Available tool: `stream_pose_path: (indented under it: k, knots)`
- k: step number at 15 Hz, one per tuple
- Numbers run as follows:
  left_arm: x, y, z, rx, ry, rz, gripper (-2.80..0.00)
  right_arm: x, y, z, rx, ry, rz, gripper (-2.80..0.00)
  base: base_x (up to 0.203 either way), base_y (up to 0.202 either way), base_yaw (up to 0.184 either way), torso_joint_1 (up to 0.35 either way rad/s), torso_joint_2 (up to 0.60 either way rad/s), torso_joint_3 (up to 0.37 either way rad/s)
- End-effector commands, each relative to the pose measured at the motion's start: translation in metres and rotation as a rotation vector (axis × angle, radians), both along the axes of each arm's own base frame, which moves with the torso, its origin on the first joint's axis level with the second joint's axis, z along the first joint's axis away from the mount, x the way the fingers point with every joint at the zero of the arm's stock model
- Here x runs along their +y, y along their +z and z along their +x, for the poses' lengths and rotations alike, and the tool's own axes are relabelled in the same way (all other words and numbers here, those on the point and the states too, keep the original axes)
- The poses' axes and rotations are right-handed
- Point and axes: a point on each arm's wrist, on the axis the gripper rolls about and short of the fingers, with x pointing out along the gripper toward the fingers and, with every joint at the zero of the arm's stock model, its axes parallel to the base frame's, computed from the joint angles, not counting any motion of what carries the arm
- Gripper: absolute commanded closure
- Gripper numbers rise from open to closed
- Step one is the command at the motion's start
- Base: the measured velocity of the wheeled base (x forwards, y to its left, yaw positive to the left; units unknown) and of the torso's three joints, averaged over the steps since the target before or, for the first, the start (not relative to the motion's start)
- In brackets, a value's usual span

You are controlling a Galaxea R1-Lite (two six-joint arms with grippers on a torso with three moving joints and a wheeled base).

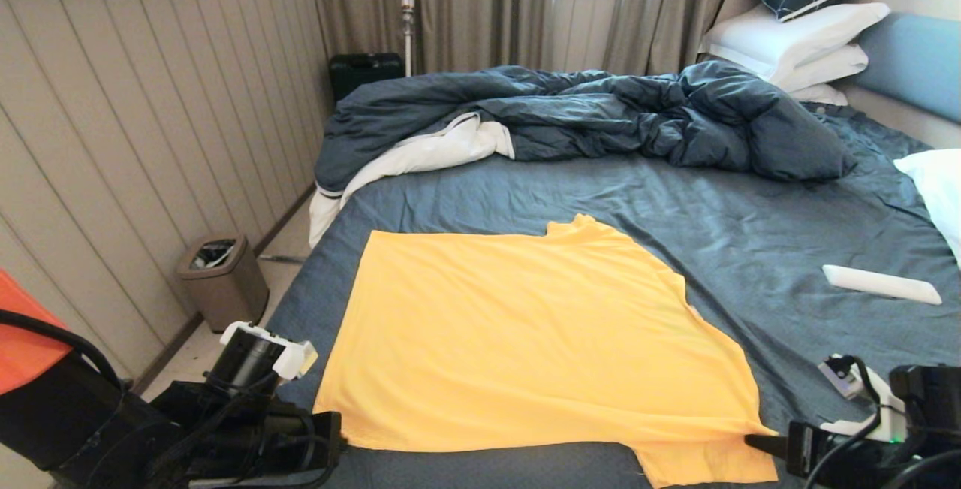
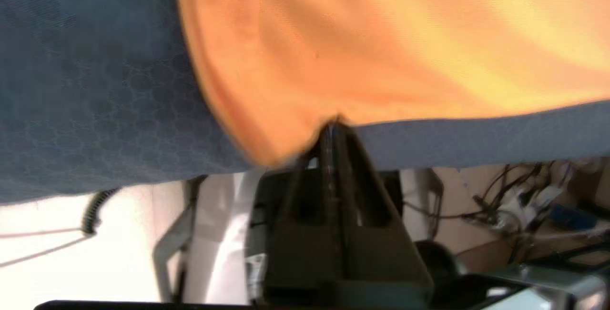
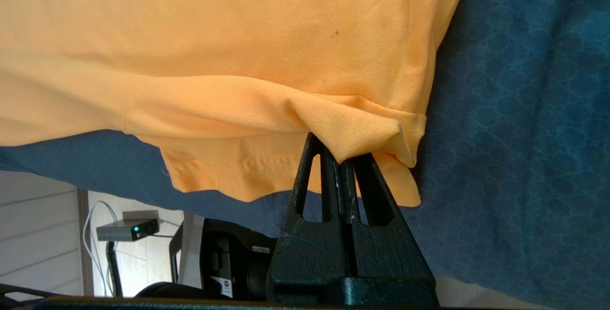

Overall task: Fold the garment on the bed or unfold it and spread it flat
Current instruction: Fold the yellow T-shirt

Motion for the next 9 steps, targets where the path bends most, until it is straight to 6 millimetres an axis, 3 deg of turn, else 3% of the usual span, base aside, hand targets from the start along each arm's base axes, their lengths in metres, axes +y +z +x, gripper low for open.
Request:
stream_pose_path:
  k: [1,9]
  knots:
    - [0.001,0.004,-0.002,-0.012,0.003,-0.008,0.0,0.0,0.001,0.0,-0.006,0.0,0.002,0.0,0.0,0.0,0.0,0.0,0.0,0.0]
    - [0.013,0.018,-0.029,0.002,-0.003,0.001,0.0,0.005,0.002,-0.027,0.005,-0.009,0.002,0.0,0.0,0.0,0.0,0.0,0.0,0.0]
